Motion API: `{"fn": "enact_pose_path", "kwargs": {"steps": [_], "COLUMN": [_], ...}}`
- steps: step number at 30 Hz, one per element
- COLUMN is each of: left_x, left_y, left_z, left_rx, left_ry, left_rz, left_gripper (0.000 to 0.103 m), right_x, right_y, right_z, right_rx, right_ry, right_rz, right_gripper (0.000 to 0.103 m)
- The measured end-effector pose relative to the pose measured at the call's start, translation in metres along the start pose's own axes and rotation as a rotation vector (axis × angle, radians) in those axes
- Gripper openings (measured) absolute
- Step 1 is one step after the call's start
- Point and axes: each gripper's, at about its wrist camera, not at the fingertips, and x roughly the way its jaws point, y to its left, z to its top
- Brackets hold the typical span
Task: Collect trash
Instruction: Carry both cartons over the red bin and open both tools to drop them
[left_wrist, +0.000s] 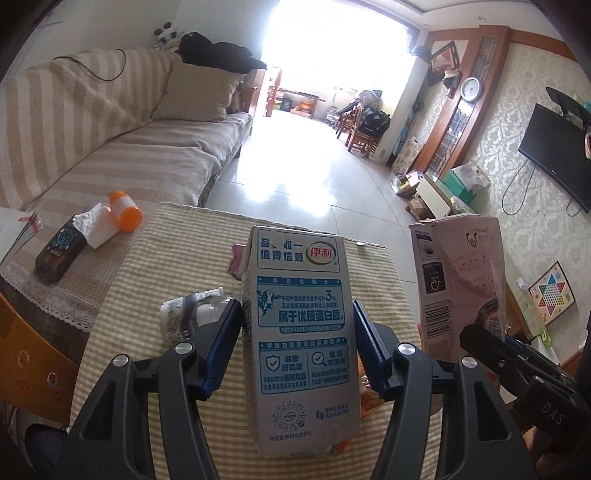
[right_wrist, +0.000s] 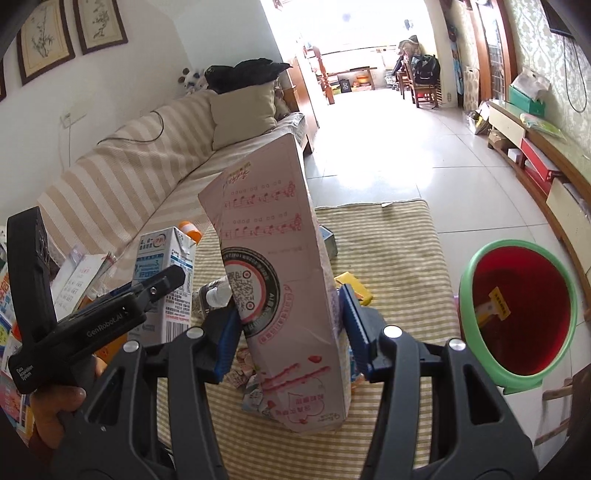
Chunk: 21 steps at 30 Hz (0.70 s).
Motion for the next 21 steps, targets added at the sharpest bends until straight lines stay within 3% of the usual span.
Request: {"fn": "enact_pose_path", "kwargs": {"steps": [21], "left_x": [0.03], "left_y": [-0.08], "left_z": [-0.004], "left_rx": [0.112], "left_ry": [0.073], "left_rz": [-0.139], "left_gripper": [0.057], "right_x": [-0.028], "right_y": [-0.075], "right_z": [-0.012], "right_rx": [0.153], "right_ry": [-0.05], "right_rz": [-0.167], "right_gripper": [0.049]}}
